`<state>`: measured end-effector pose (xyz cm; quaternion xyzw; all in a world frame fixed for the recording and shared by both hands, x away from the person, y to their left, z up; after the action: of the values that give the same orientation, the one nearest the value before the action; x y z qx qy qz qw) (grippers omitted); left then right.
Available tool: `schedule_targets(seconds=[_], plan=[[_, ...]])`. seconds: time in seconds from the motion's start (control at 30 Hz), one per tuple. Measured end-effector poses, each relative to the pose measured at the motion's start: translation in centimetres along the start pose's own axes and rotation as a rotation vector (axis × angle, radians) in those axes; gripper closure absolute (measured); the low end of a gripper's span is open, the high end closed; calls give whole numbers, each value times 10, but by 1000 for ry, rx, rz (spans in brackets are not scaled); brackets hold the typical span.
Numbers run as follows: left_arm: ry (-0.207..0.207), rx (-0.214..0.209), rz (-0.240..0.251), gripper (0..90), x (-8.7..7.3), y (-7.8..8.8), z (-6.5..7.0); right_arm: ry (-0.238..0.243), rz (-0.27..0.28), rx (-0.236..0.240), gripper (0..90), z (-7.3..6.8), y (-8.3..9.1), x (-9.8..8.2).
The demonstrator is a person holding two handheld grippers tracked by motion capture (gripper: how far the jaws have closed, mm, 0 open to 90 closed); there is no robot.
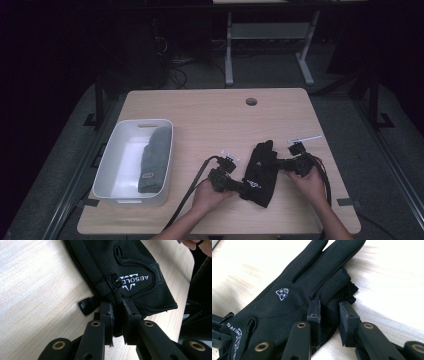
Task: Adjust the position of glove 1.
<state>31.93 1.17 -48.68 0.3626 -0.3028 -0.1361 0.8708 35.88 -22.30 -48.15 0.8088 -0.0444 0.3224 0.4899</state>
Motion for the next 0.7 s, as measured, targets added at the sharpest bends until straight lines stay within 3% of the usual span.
schedule_targets(seconds=[0.5,0.7], plan=[[-8,-20,27,822,-3,4,1,17,-34,0,750,-4,7,5],[-8,-25,43,823,-2,10,2,9,-15,14,753,-6,11,8]])
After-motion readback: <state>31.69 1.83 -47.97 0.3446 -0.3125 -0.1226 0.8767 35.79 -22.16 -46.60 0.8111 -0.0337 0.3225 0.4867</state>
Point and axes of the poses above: each handheld gripper's, and its own axes: y roughly backward along the jaws, x roughly out of its top, z roughly to its right, the point moved 3 cm from there along -y, roughly forward along the jaws, and after that the axes turned 4 degrees about y, right-handed, at the moved point
